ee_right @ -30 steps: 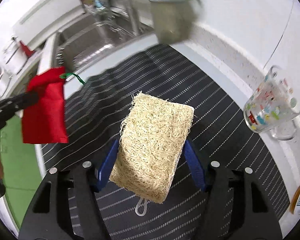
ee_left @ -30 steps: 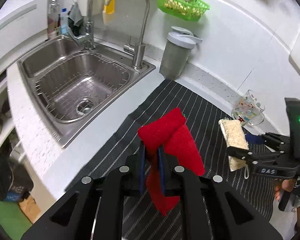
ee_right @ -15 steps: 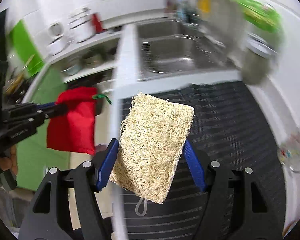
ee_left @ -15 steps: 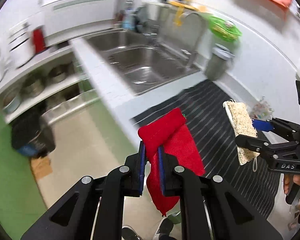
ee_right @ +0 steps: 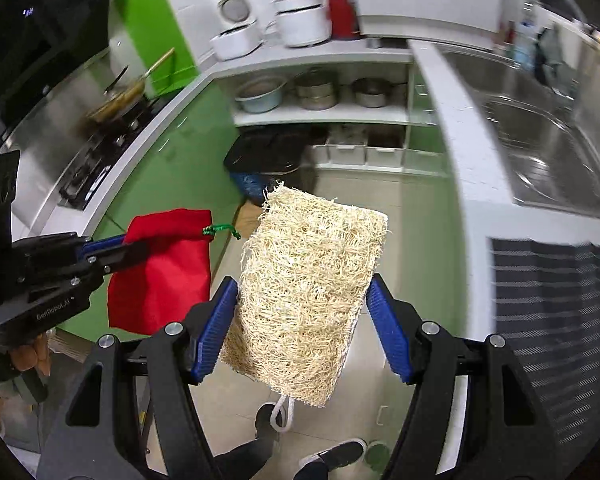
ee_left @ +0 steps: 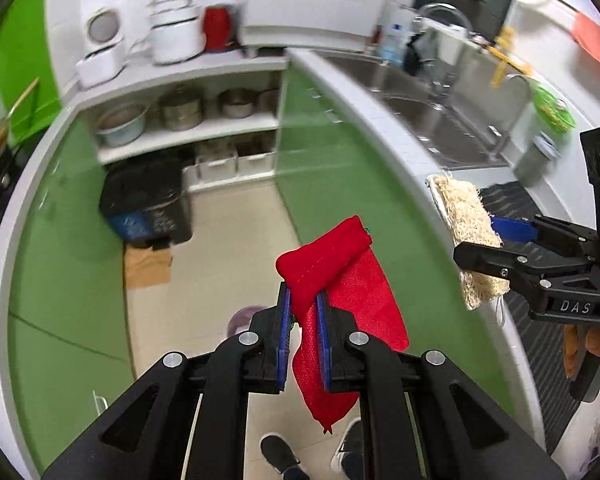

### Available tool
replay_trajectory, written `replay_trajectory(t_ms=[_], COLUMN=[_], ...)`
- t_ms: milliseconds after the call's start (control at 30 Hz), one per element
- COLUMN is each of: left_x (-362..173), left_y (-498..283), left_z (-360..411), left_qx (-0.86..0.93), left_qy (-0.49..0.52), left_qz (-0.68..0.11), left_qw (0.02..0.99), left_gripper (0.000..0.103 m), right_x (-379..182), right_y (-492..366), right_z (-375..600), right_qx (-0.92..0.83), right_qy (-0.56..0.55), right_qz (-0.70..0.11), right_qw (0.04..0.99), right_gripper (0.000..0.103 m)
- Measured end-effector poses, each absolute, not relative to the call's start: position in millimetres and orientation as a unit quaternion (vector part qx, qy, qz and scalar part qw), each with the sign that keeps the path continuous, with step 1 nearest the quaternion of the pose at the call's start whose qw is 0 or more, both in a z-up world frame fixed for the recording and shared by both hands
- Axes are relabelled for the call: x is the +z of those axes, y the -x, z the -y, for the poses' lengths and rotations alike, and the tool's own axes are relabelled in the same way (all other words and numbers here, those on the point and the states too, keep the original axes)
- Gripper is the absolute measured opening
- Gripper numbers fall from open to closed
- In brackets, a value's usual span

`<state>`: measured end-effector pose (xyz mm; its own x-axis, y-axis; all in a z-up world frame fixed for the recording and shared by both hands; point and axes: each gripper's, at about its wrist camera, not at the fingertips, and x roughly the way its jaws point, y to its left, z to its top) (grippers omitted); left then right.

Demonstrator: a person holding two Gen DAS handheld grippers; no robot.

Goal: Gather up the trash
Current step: 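Carry the red bag and loofah to the wastebasket and release both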

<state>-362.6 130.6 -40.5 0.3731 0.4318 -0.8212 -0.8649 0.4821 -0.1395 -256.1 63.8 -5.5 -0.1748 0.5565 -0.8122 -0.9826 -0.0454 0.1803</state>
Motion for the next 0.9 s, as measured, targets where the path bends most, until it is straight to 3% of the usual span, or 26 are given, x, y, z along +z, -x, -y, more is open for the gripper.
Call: replay_trajectory(t_ms=[133,500,633,667,700,767,900], left_x=[-81.9,-309.2,-373.1,-382.9,-388.9,-401.5,-418.6], left_y=[384.3,389.5,387.9,388.3,388.9,390.8,393.3], left_z=[-154.3,-225.8,-242.0,-244.4,-246.5,-248.5,-256.5], left_qx=[0.426,0.420,0.418,0.420,0.422,0.429,0.437], left_qy=[0.304,0.335,0.345,0.347,0.348,0.348,0.359], left_qz=[-0.378,-0.380,-0.382,-0.382,-0.381,-0.373,-0.375], left_qw=[0.764,0.752,0.748,0.746,0.745,0.746,0.735], left_gripper=[0.012,0.012,0.014,0.023,0.053,0.097,0.097], right_x=[-57.4,-268.7,-318.8,-329.4,-335.3,-349.1,-365.3], right_y=[284.4,292.1,286.4,284.9,283.5,280.9,281.1], right_z=[-102.7,-169.5,-176.4,-177.5,-178.7,-180.8,-185.3], right_qx=[0.665,0.649,0.644,0.643,0.643,0.641,0.641], right_qy=[0.305,0.335,0.340,0.341,0.342,0.343,0.348], right_qz=[-0.391,-0.401,-0.408,-0.410,-0.411,-0.412,-0.414], right_qw=[0.558,0.553,0.551,0.550,0.549,0.549,0.544], right_gripper=[0.066,0.066,0.066,0.066,0.066,0.066,0.066])
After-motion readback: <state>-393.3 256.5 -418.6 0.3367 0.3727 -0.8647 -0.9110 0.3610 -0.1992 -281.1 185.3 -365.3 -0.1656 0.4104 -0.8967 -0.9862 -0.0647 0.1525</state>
